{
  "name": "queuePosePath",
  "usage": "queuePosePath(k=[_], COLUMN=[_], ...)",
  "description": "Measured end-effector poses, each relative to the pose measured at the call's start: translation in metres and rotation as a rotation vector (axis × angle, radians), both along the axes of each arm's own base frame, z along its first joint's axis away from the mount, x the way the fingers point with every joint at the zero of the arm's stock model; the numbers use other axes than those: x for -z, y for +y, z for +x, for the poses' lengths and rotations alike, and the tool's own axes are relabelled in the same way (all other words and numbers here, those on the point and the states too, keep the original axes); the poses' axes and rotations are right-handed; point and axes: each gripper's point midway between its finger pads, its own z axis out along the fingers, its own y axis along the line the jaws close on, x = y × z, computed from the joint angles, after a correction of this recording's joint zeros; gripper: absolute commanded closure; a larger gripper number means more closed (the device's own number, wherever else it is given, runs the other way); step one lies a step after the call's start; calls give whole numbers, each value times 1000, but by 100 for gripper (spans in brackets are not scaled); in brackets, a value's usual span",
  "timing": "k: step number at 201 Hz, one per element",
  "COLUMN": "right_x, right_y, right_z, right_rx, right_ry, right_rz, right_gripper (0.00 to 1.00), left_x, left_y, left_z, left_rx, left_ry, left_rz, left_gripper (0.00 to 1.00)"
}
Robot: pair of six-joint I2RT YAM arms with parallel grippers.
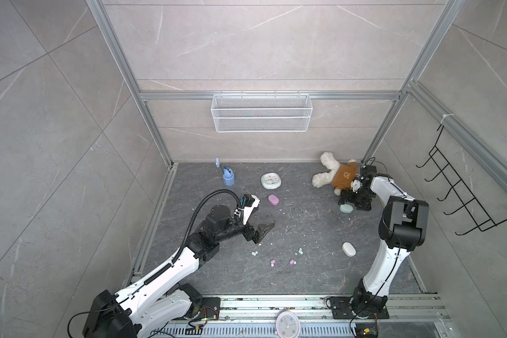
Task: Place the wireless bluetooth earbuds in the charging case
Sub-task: 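Lower the open right gripper over the mint-green earbud case near the bear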
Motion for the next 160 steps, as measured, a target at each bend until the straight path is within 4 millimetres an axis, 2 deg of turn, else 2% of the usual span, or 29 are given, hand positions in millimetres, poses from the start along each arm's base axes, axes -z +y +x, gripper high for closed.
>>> queuePosePath(k=[49,101,160], right_x=[13,17,25], right_y=[-4,4,4], right_z=[-3,0,-3], right_rx=[-5,-39,-45], right_ry=[40,56,95], right_rz=[-26,-60,-82], right_gripper=[15,21,32], left_x=[0,0,0], left_y=[0,0,0], left_z=[0,0,0], left_rx=[0,0,0], left_ry=[0,1,1], left_rz=[0,0,1], left_gripper=[0,0,0])
